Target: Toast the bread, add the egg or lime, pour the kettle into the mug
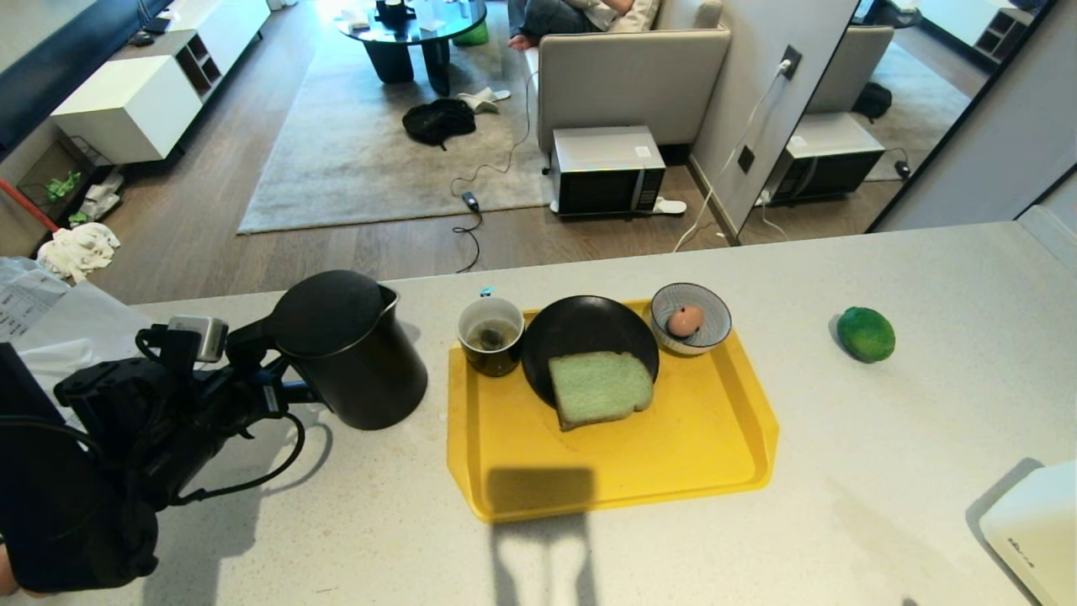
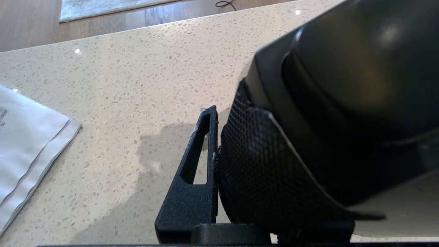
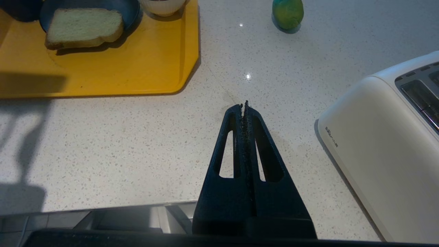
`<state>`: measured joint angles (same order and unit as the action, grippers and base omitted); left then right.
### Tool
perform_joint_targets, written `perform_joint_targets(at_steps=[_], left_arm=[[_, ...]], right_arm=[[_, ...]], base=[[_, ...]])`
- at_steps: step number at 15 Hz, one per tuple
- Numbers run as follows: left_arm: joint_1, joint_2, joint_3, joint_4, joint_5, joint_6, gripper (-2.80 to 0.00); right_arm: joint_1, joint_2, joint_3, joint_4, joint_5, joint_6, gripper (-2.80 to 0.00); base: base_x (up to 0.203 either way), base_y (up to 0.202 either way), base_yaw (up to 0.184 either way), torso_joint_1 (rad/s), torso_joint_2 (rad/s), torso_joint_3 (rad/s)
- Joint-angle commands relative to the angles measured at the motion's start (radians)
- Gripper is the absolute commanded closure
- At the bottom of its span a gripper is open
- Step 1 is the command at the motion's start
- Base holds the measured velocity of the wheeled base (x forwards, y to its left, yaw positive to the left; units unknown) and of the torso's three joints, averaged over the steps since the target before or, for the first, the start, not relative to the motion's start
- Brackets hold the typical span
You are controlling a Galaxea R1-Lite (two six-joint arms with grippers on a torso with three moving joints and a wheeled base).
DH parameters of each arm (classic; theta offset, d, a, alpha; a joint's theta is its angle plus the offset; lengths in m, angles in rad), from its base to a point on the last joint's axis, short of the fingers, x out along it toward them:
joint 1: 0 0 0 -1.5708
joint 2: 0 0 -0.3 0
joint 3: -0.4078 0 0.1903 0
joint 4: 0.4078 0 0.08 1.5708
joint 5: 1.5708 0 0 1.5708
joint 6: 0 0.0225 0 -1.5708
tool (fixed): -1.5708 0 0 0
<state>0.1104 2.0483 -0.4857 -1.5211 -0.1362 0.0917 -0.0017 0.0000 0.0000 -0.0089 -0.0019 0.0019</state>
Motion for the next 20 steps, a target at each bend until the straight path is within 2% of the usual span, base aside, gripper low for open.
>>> perform_joint_targets(at_steps=[1, 6, 7, 8, 13, 20], left_arm=[[0.013, -0.005, 0.007, -0.009, 0.0, -0.001, 0.0], [0.014, -0.004, 0.021, -0.009, -0.002, -0.001, 0.0], [0.014, -0.004, 0.022, -0.009, -0.002, 0.0, -1.23], [0.015, -0.006, 0.022, -0.009, -0.002, 0.0, -2.8], [0.028, -0.04, 0.063, -0.009, -0.002, 0.0, -2.8], [0.01, -0.181, 0.29, -0.009, -0.002, 0.001, -2.8]], right_arm=[[0.0, 0.001, 0.002, 0.0, 0.0, 0.001, 0.0], [0.0, 0.002, 0.001, 0.0, 0.0, 0.001, 0.0], [0.0, 0.0, 0.002, 0.0, 0.0, 0.0, 0.0], [0.0, 0.001, 0.0, 0.0, 0.0, 0.0, 0.0], [0.0, 0.001, 0.001, 0.0, 0.0, 0.0, 0.0], [0.0, 0.001, 0.002, 0.0, 0.0, 0.0, 0.0]], base=[[0.0, 0.0, 0.0, 0.0, 0.0, 0.0], [0.0, 0.0, 0.0, 0.0, 0.0, 0.0], [0.0, 0.0, 0.0, 0.0, 0.0, 0.0], [0.0, 0.0, 0.0, 0.0, 0.0, 0.0], [0.0, 0.0, 0.0, 0.0, 0.0, 0.0], [0.0, 0.0, 0.0, 0.0, 0.0, 0.0]])
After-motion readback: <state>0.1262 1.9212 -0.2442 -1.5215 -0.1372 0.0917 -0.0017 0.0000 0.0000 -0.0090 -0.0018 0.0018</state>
